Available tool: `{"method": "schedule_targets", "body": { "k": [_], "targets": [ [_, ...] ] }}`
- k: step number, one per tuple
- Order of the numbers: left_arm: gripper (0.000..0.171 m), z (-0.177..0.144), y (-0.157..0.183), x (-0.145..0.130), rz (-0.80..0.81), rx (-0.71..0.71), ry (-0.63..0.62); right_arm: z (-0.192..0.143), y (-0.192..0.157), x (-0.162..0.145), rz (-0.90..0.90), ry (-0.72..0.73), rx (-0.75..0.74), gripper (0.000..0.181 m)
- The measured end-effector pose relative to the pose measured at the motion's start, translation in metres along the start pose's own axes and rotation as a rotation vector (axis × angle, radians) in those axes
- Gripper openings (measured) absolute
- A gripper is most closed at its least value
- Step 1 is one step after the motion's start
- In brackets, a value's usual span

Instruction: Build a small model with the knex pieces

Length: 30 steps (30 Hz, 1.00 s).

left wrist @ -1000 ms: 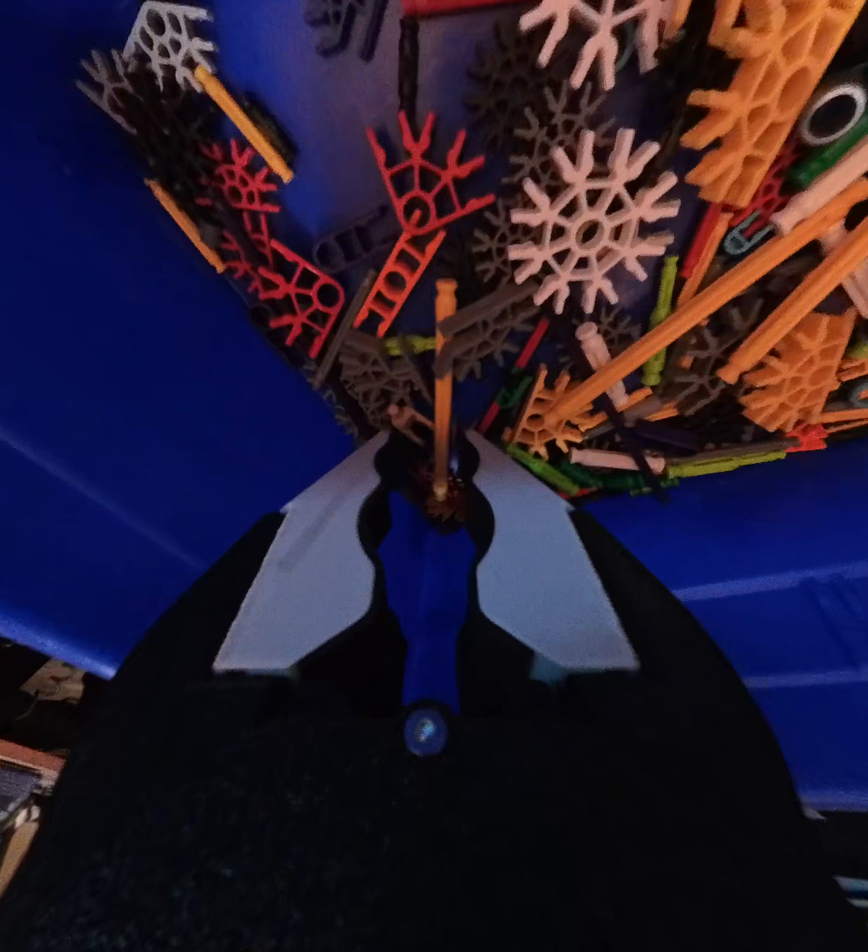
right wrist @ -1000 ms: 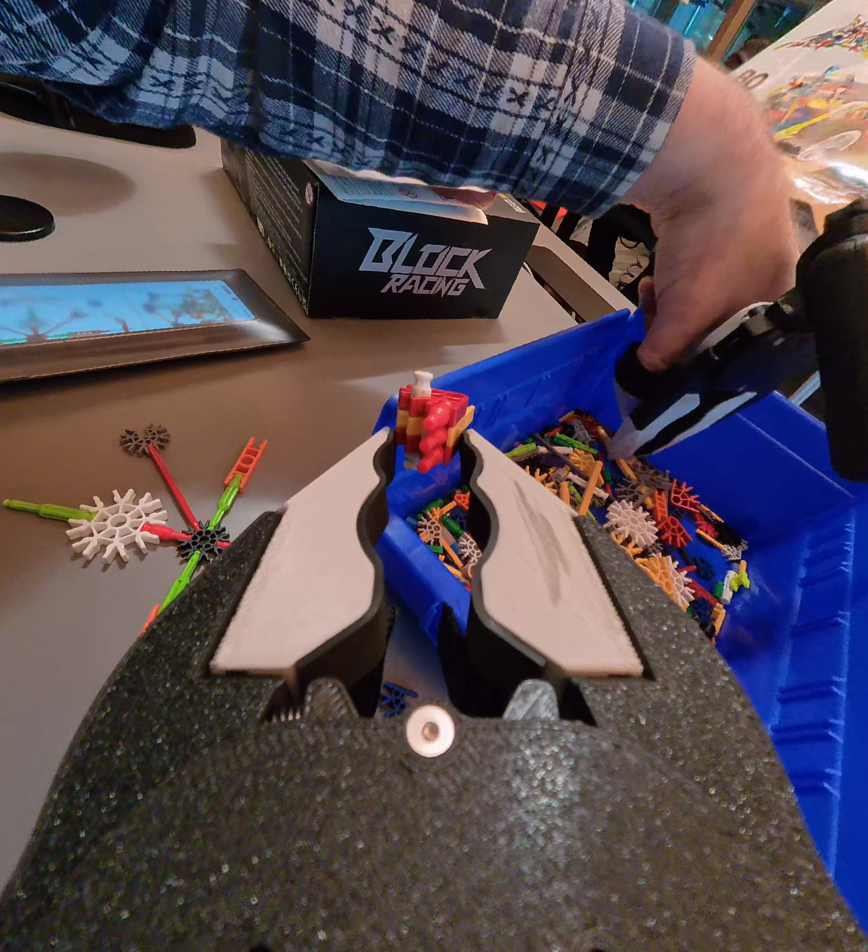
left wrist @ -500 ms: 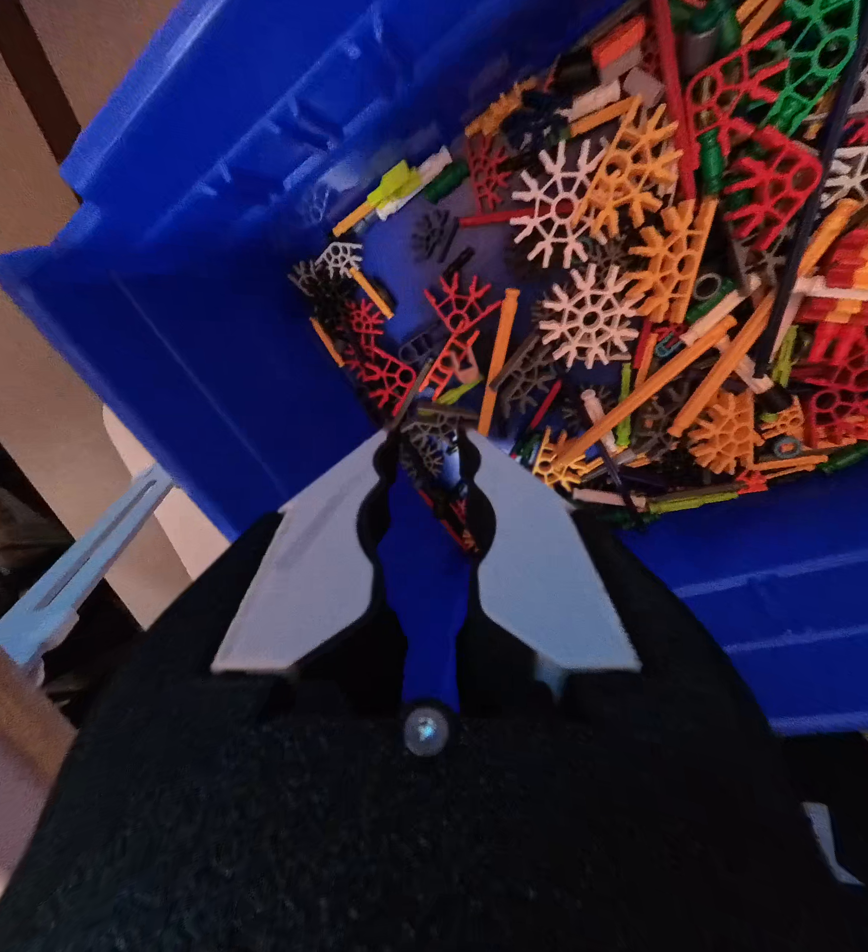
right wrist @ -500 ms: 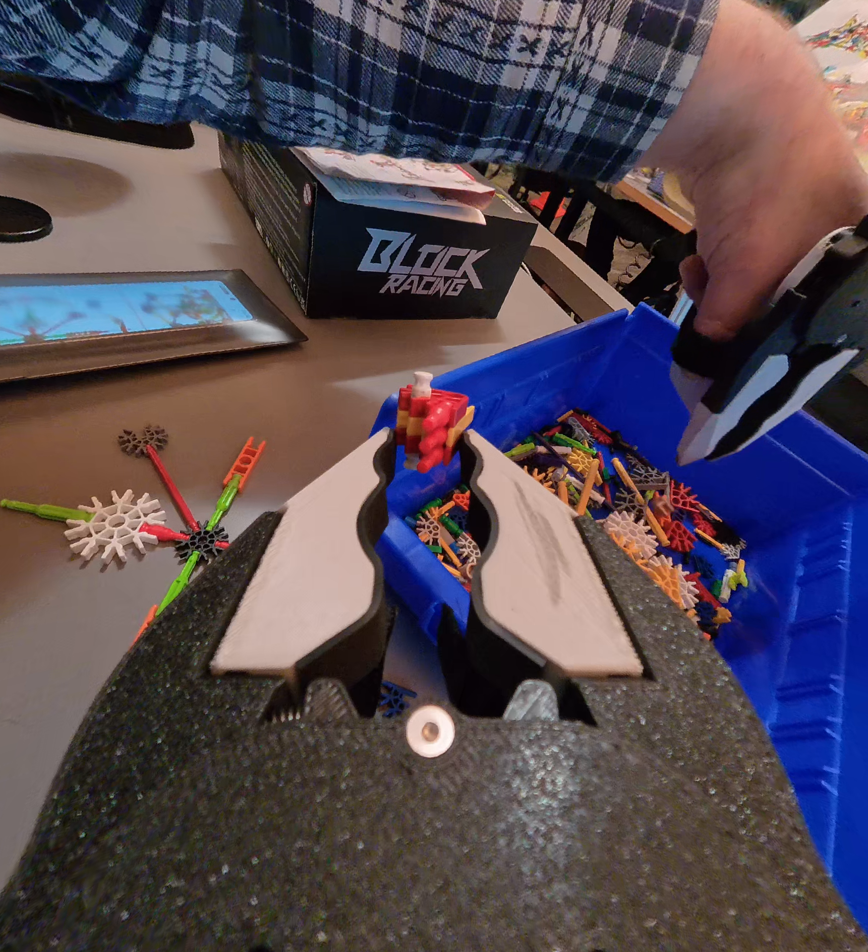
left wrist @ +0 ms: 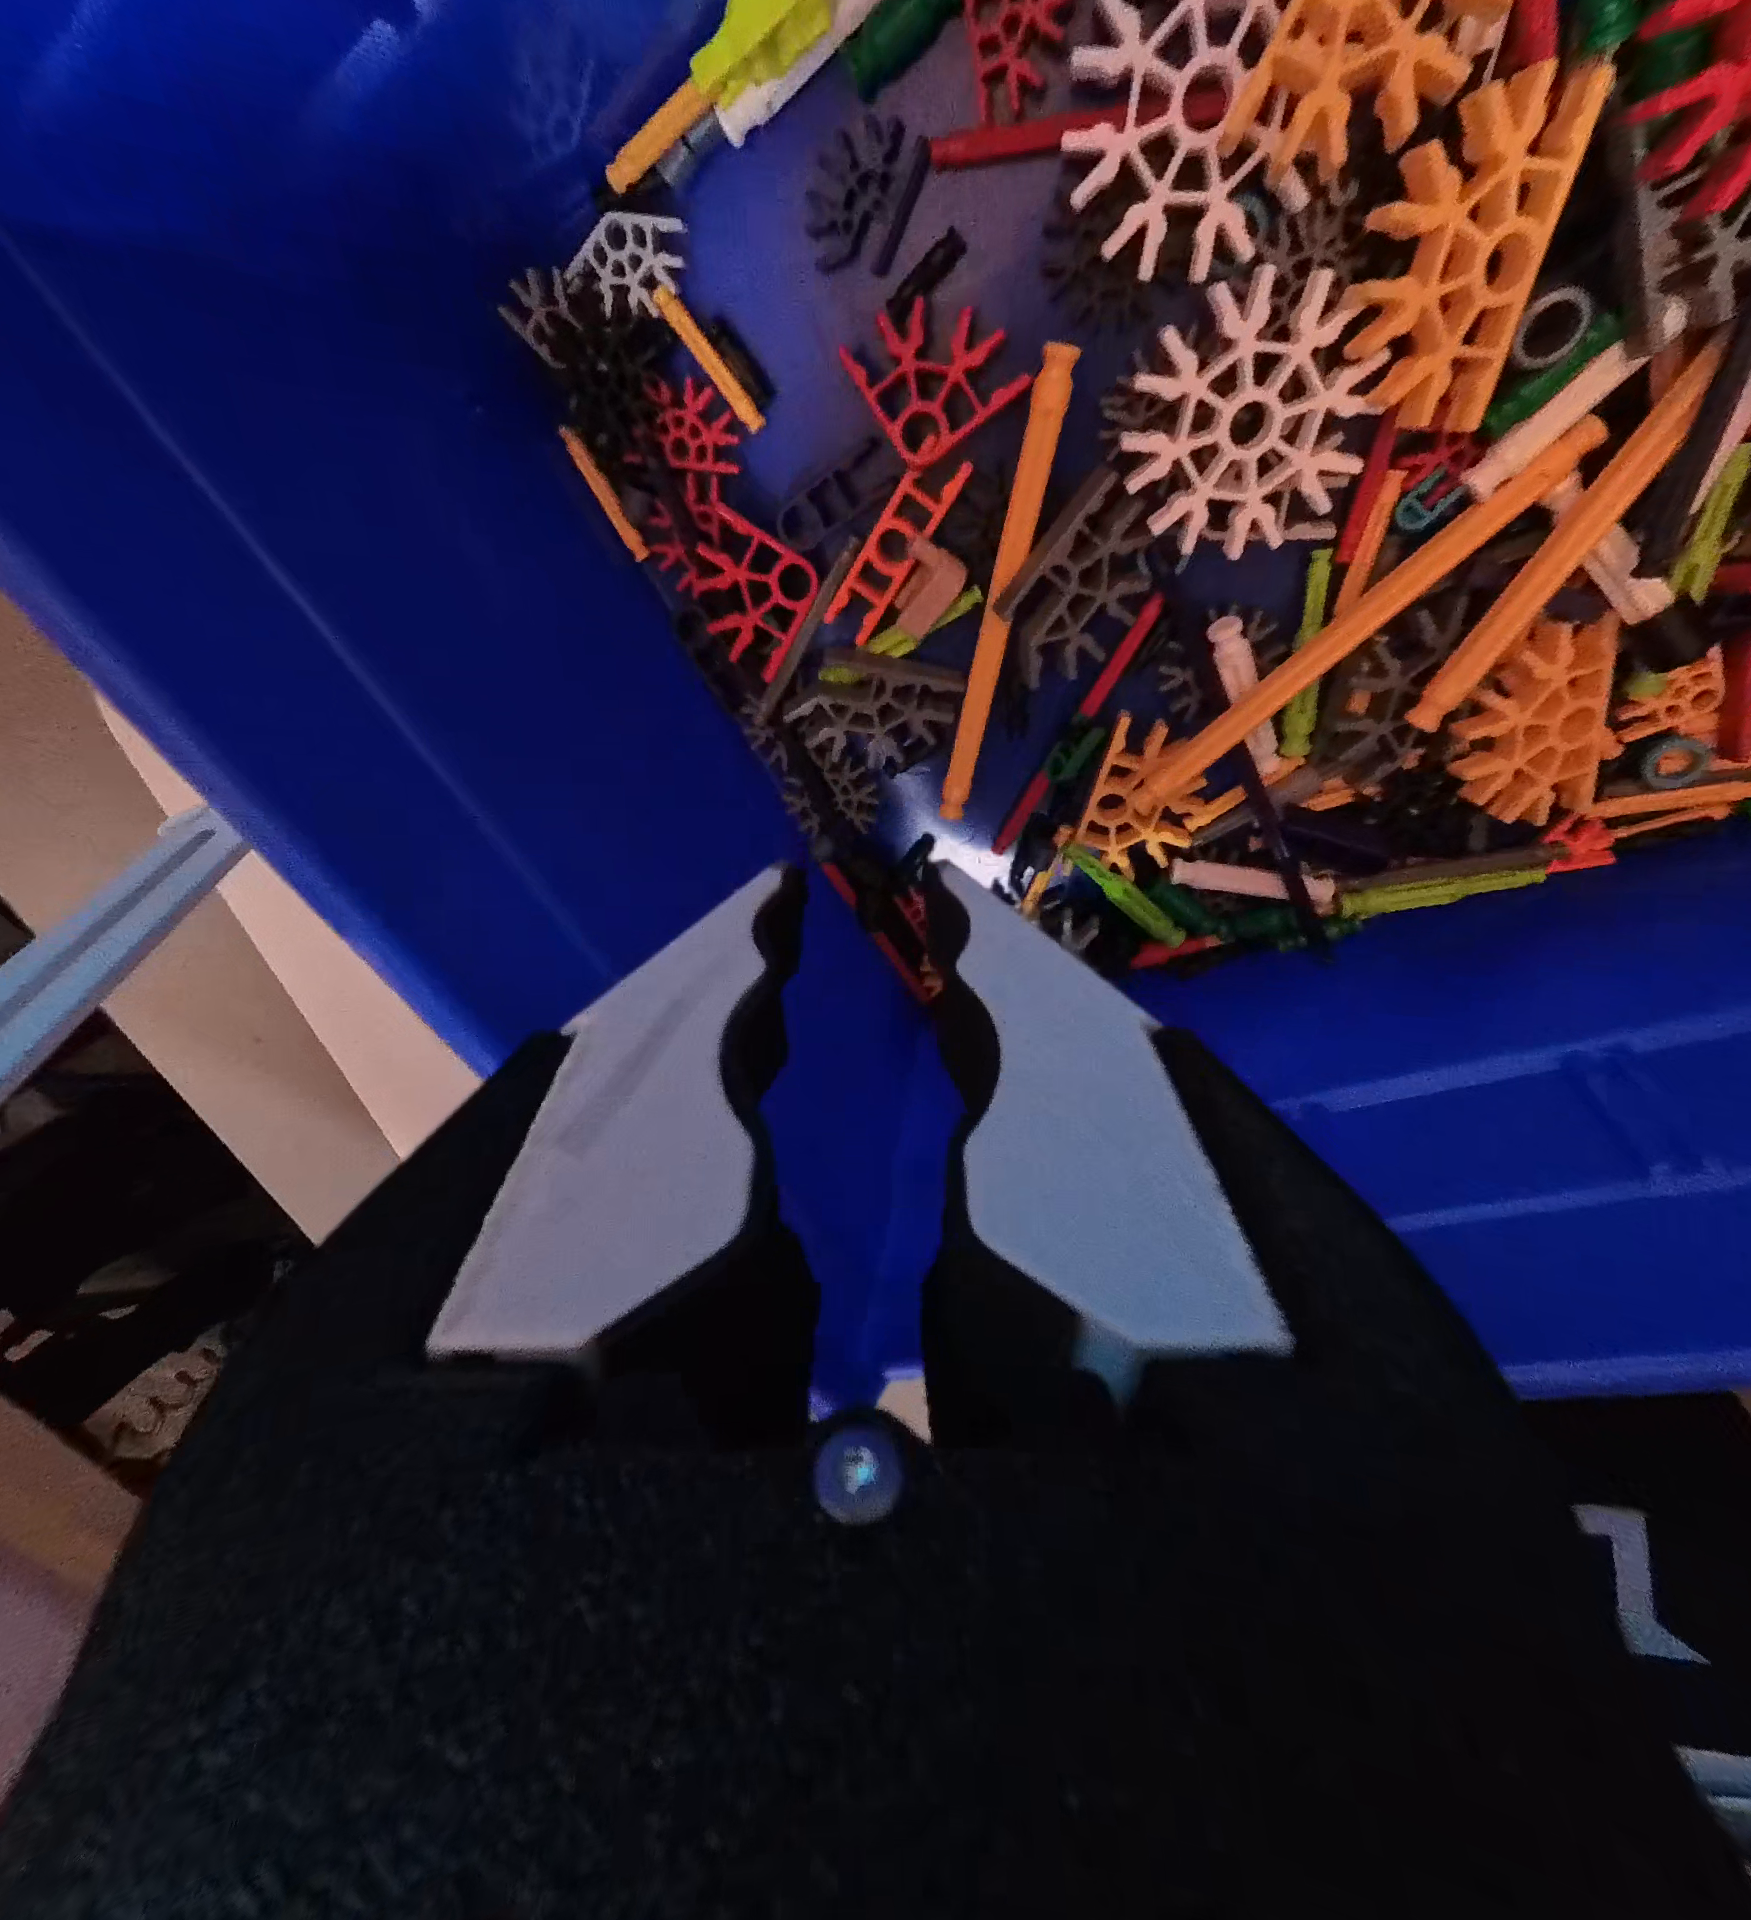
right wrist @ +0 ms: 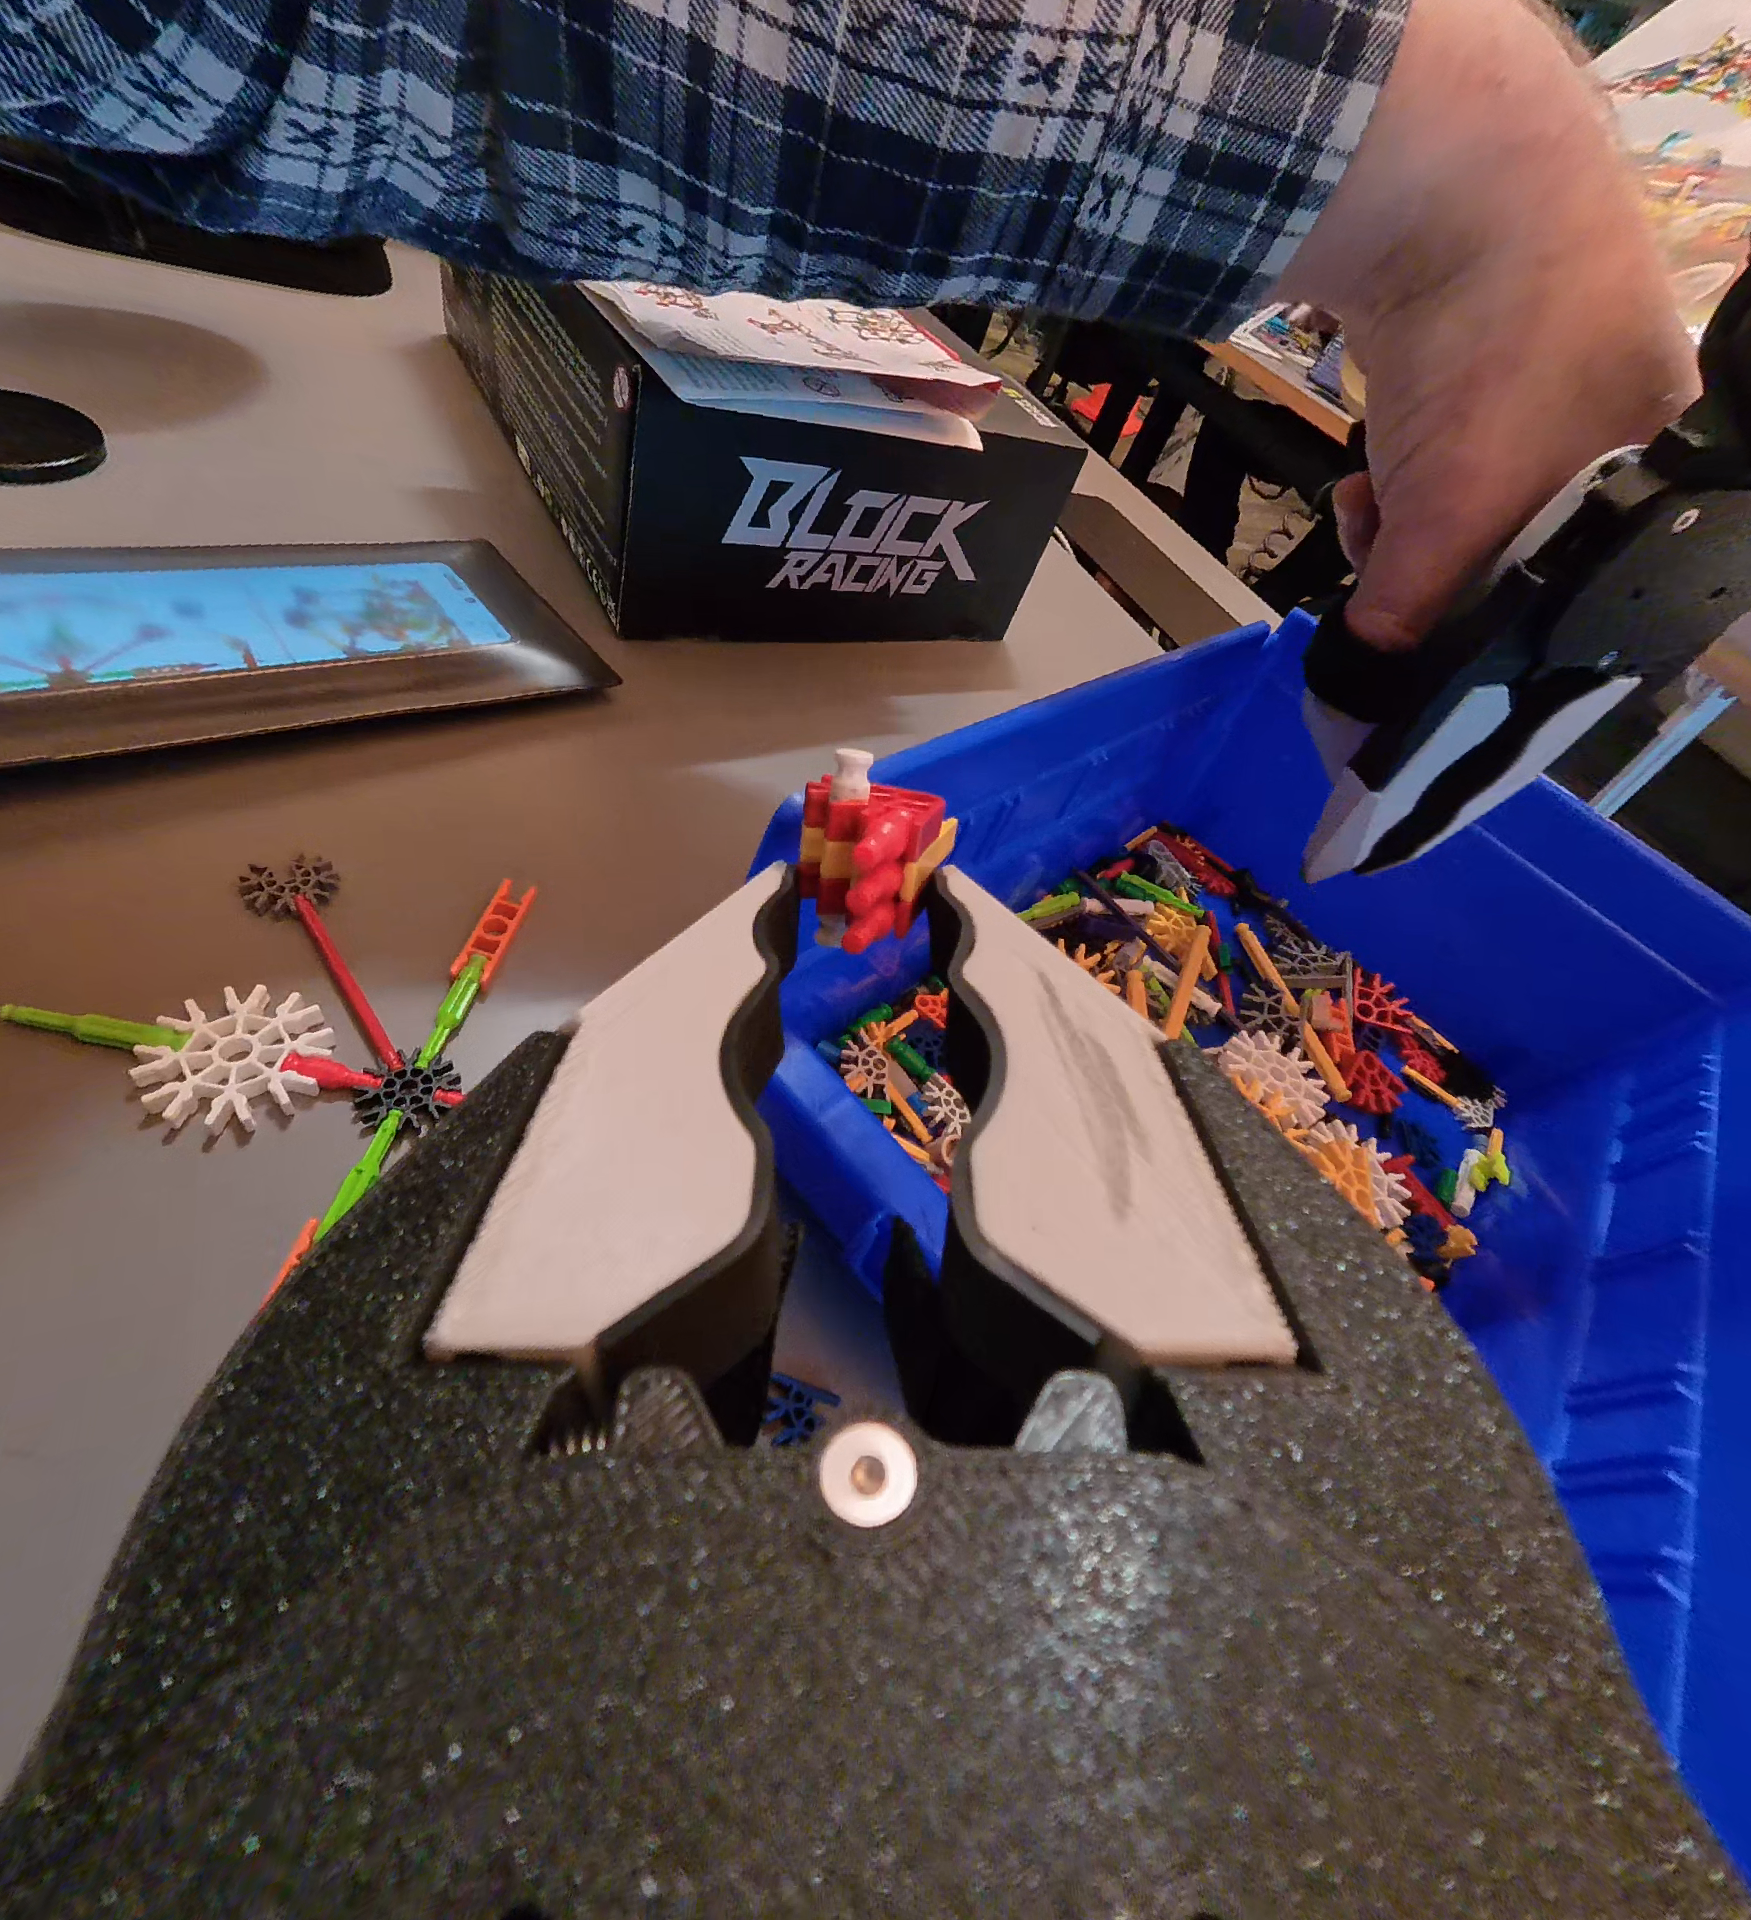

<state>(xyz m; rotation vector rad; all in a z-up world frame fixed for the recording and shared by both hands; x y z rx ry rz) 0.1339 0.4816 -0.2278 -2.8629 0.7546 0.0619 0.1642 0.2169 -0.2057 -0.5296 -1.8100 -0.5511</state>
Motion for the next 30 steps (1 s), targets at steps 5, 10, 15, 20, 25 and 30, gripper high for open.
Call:
{"method": "schedule_targets", "body": {
  "k": [5,10,15,20,25,30],
  "targets": [
    [0.022,0.007,0.007,-0.002,0.001,-0.053,-0.027,0.001,0.000,0.000,0.000,-0.001,-0.001,0.023],
    [0.021,0.017,0.019,0.002,0.026,-0.122,-0.053,0.001,0.001,0.000,-0.002,-0.002,-0.002,0.023],
    [0.025,0.017,0.039,0.019,0.079,-0.229,0.019,0.005,0.002,0.000,0.001,-0.001,-0.004,0.023],
    [0.023,0.024,0.045,0.029,0.123,-0.237,0.026,0.010,0.003,-0.004,-0.001,-0.002,-0.008,0.023],
    [0.011,0.022,0.045,0.030,0.171,-0.186,-0.001,0.013,0.004,-0.005,-0.004,-0.003,-0.016,0.023],
    [0.009,0.017,0.044,0.033,0.164,-0.133,0.023,0.013,0.007,-0.004,0.026,0.019,-0.023,0.023]
  ]
}}
Point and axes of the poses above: each gripper's, where its closed fingertips meet, z out along the fingers, x out of its top, y = z × x across the jaws, the point moved 6 cm from there along -z, back along the fingers, and after that the axes turned 12 degrees about z, right-handed, at the moved point
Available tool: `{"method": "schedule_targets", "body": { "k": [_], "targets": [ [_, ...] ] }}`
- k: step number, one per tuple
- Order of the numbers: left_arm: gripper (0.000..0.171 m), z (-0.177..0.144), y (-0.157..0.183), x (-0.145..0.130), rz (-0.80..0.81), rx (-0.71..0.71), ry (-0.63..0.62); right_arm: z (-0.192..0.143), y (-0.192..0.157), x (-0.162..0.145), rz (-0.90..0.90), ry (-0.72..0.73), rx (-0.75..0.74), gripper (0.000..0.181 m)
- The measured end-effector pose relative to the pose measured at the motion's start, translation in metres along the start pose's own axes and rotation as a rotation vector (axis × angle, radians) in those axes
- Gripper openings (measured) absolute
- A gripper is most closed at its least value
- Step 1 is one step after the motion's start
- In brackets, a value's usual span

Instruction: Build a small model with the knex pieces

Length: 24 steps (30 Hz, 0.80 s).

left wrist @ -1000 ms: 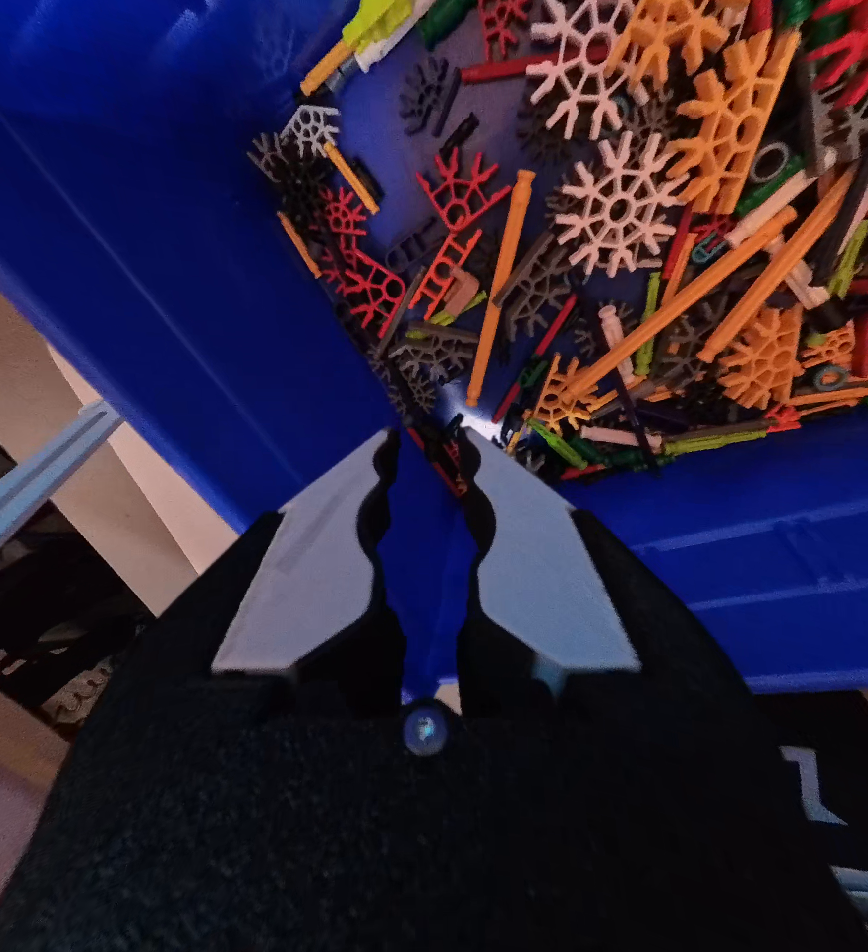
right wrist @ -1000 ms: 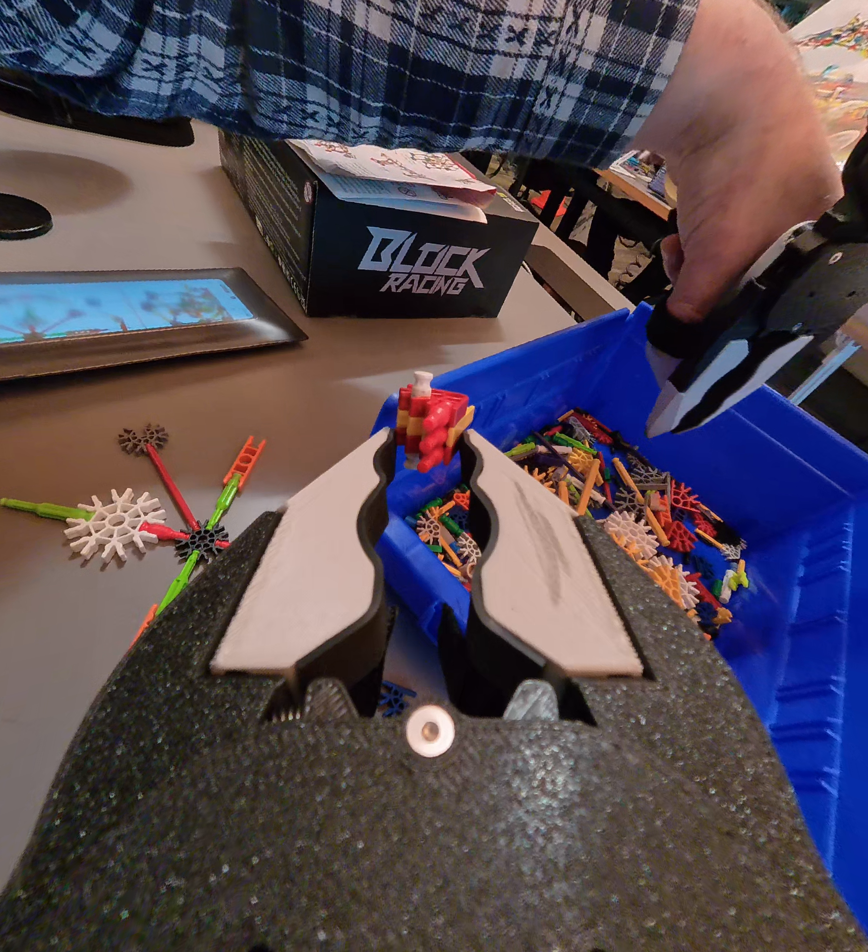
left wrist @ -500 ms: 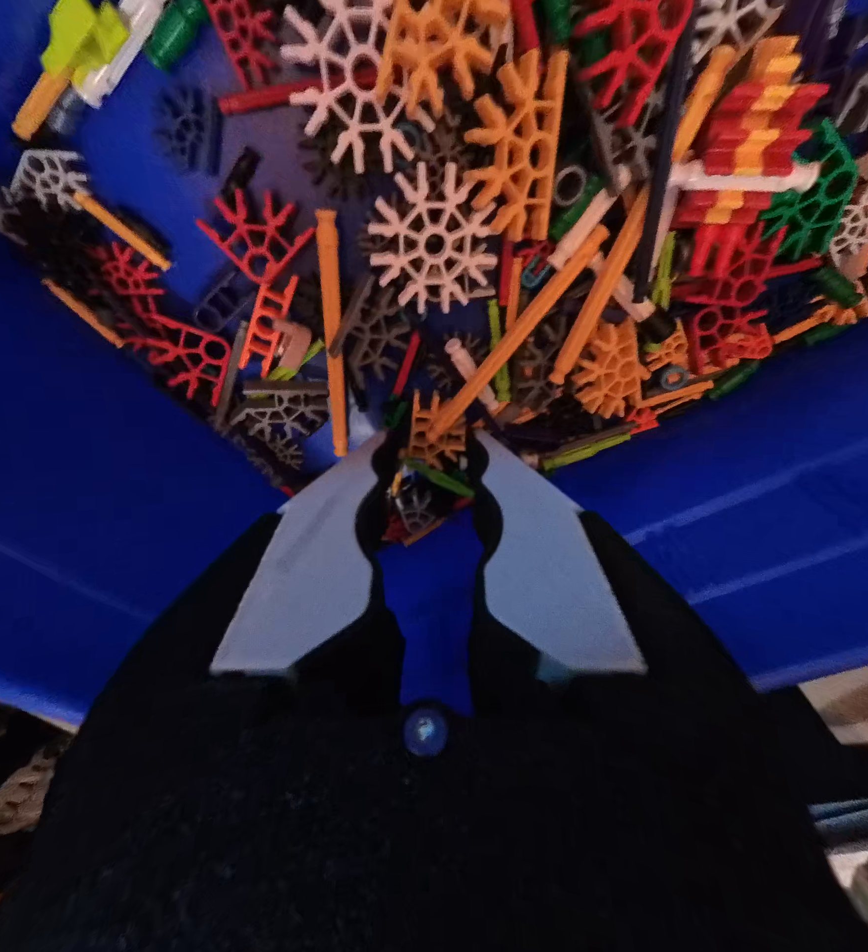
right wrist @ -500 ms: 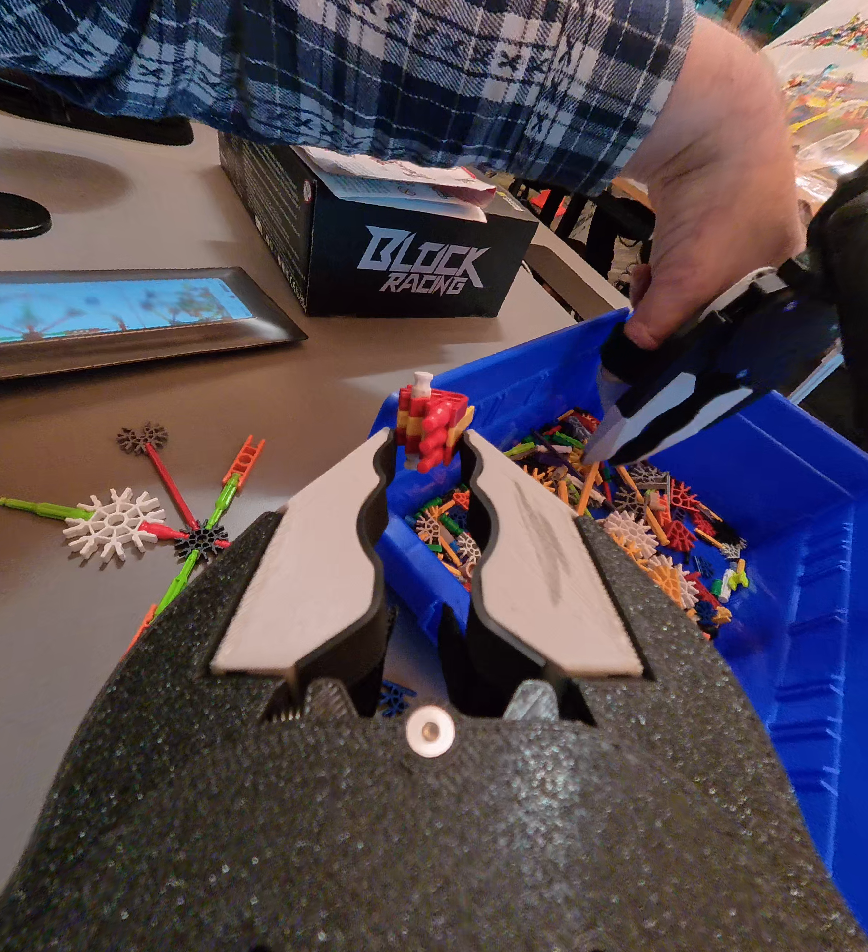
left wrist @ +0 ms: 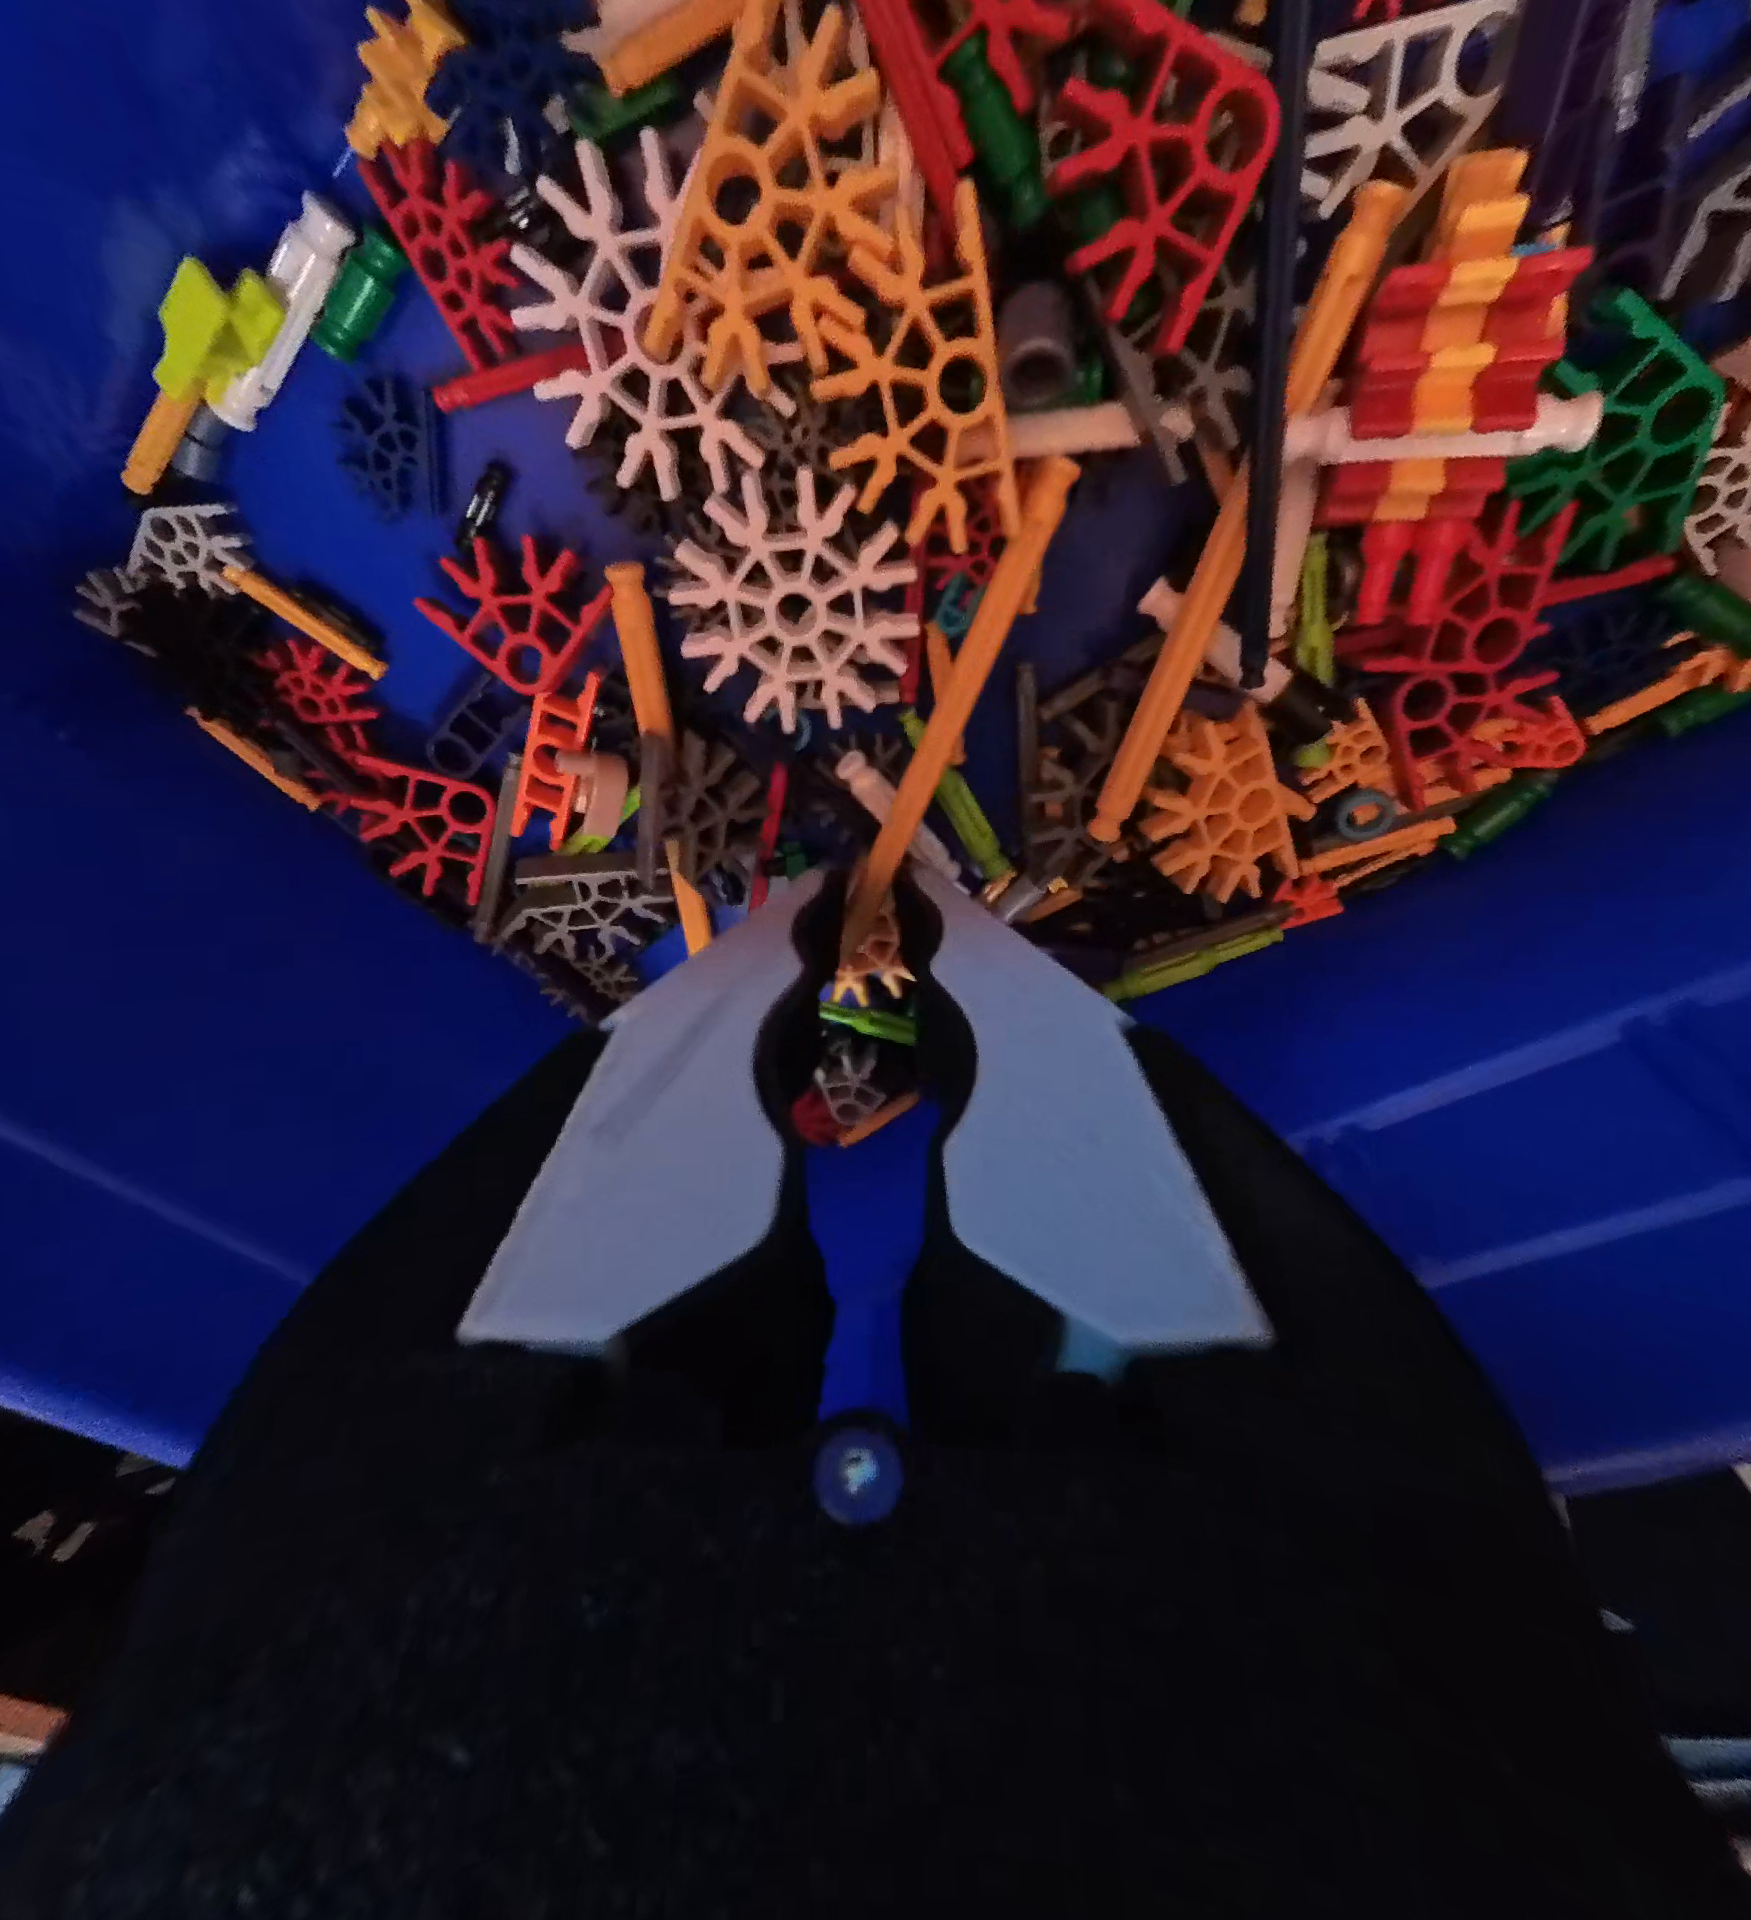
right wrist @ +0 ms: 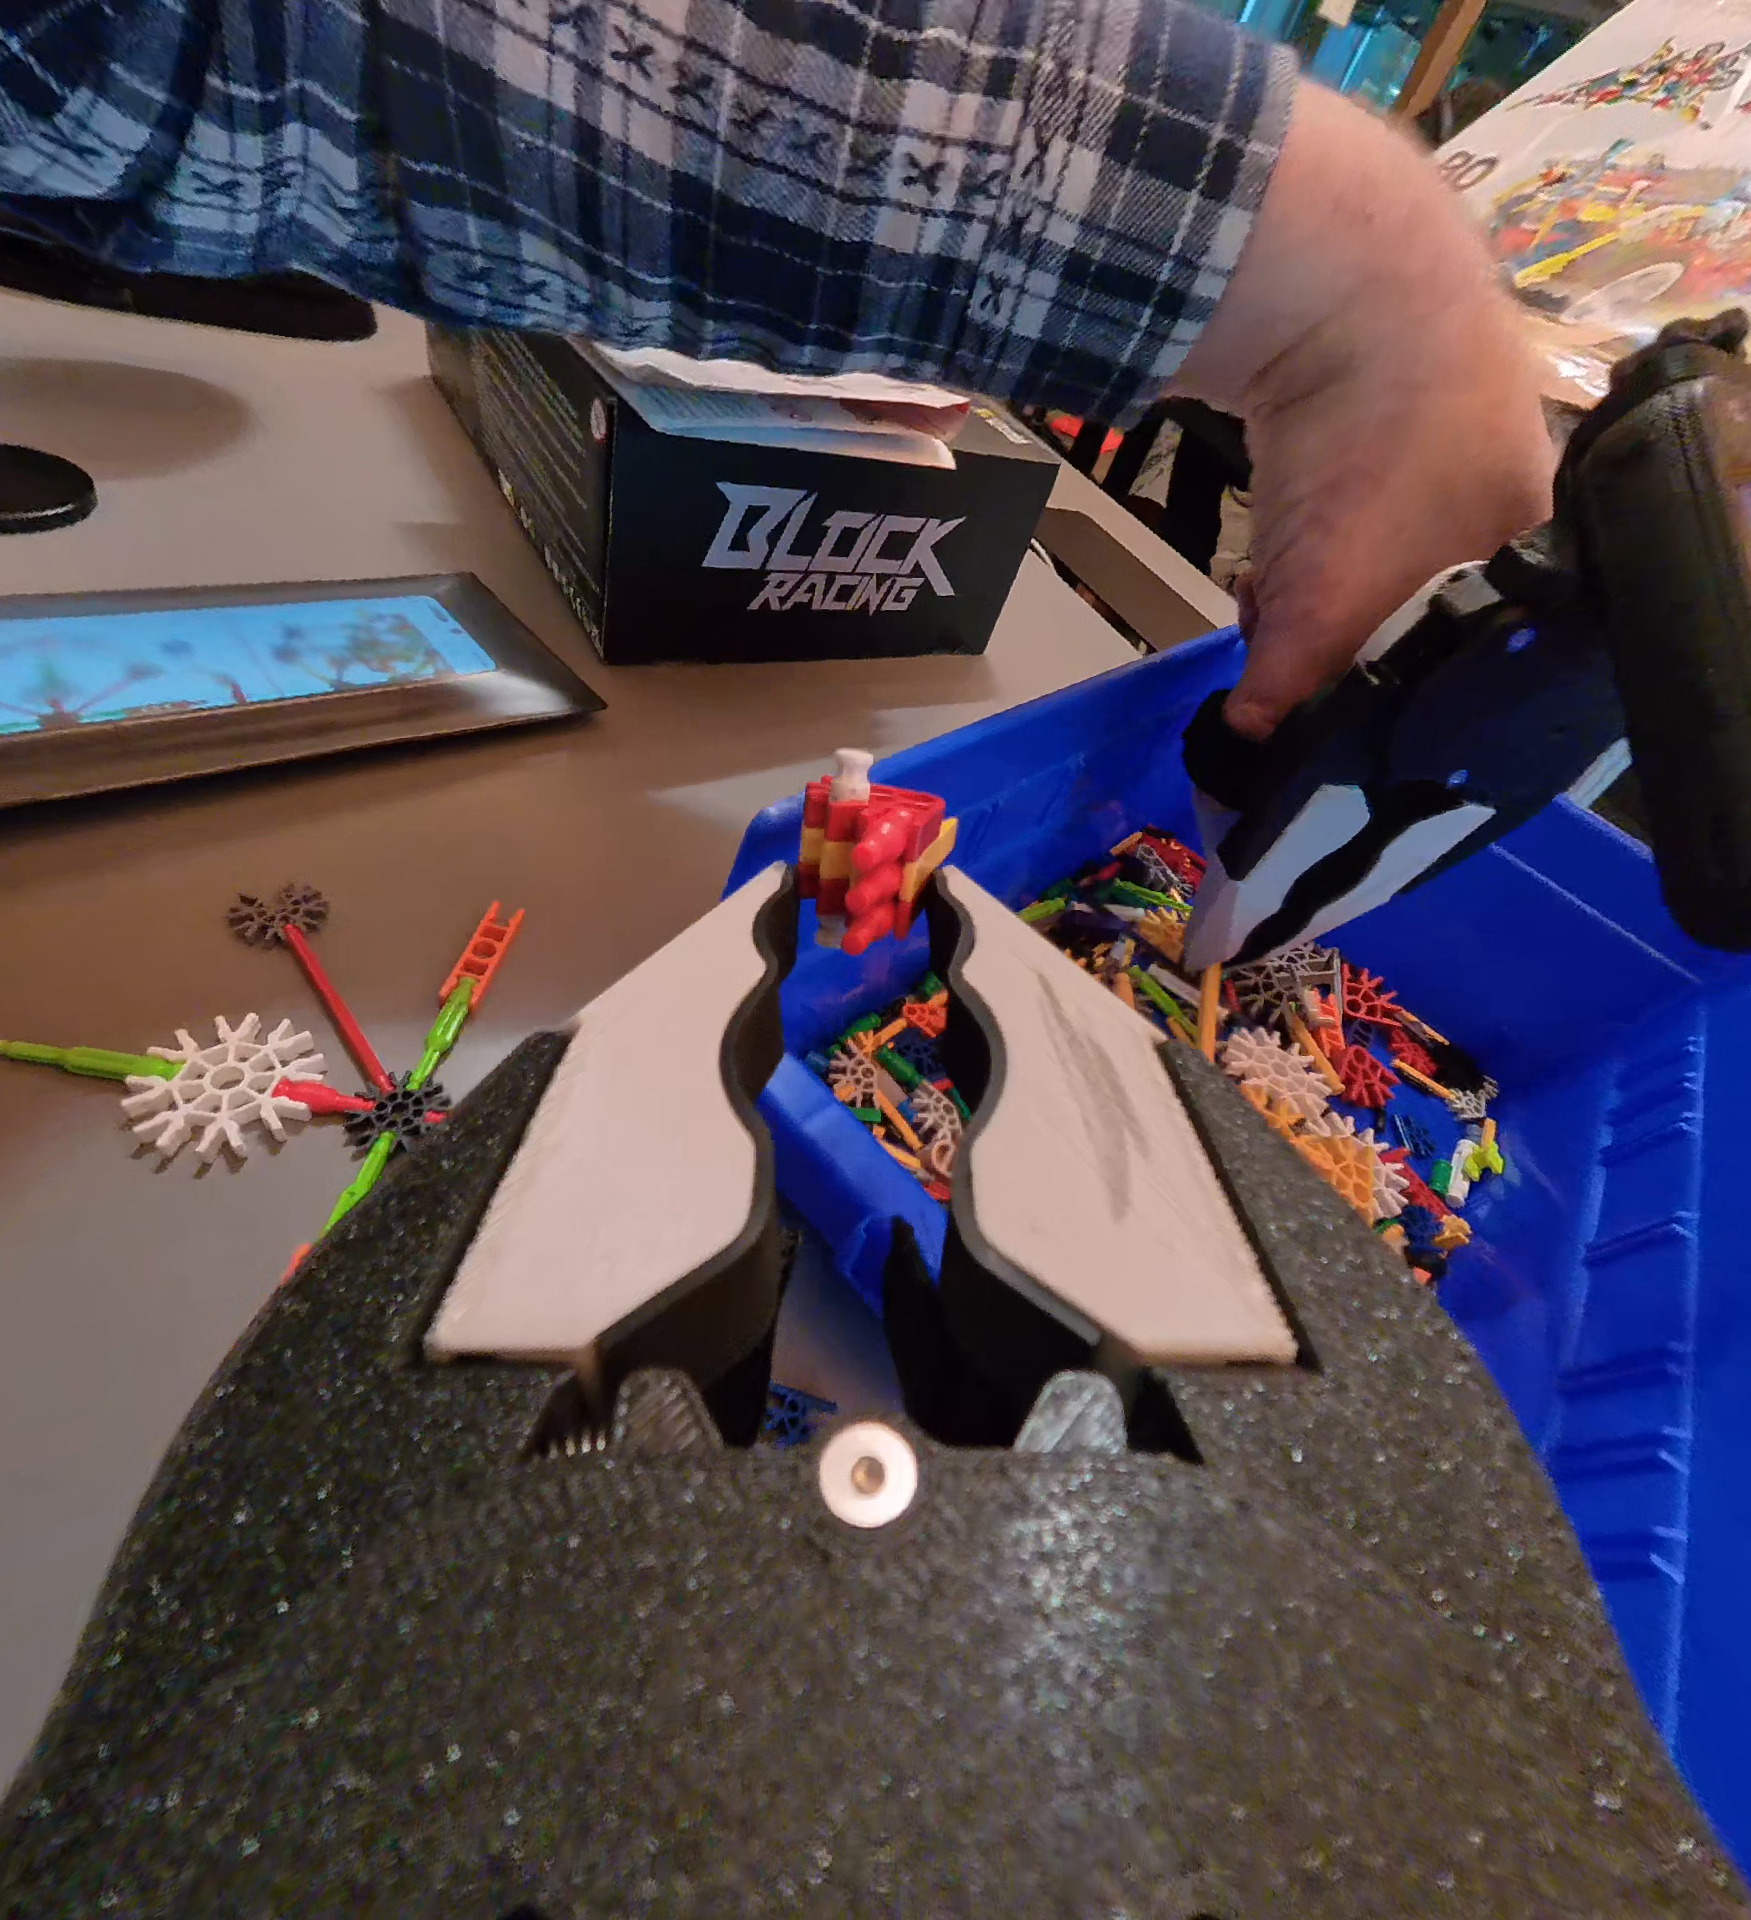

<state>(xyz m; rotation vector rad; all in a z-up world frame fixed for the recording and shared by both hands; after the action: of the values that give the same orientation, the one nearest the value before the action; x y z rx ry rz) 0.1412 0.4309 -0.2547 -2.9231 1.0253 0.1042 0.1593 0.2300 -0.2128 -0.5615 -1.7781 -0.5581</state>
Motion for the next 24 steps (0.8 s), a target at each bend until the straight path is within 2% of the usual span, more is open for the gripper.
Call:
{"method": "schedule_targets", "body": {
  "k": [12,17,24],
  "targets": [
    [0.006,-0.012,0.014,0.006,0.013,0.086,0.007,0.000,0.009,0.010,0.060,0.091,0.005,0.023],
    [0.006,-0.020,0.018,0.010,0.020,0.115,0.023,-0.005,0.008,0.022,0.023,0.204,0.003,0.023],
    [0.006,-0.024,0.021,0.009,0.025,0.134,0.021,-0.004,0.008,0.022,-0.012,0.221,-0.006,0.023]
  ]
}}
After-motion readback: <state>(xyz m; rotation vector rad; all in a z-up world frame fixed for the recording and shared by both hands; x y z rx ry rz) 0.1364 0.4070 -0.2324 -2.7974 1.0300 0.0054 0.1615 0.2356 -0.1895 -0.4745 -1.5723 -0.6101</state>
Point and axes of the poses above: each gripper's, where its closed fingertips meet, z out along the fingers, x out of its top, y = z × x across the jaws, the point moved 6 cm from there along -z, back along the fingers, and after that the axes turned 12 degrees about z, right-handed, at the moved point
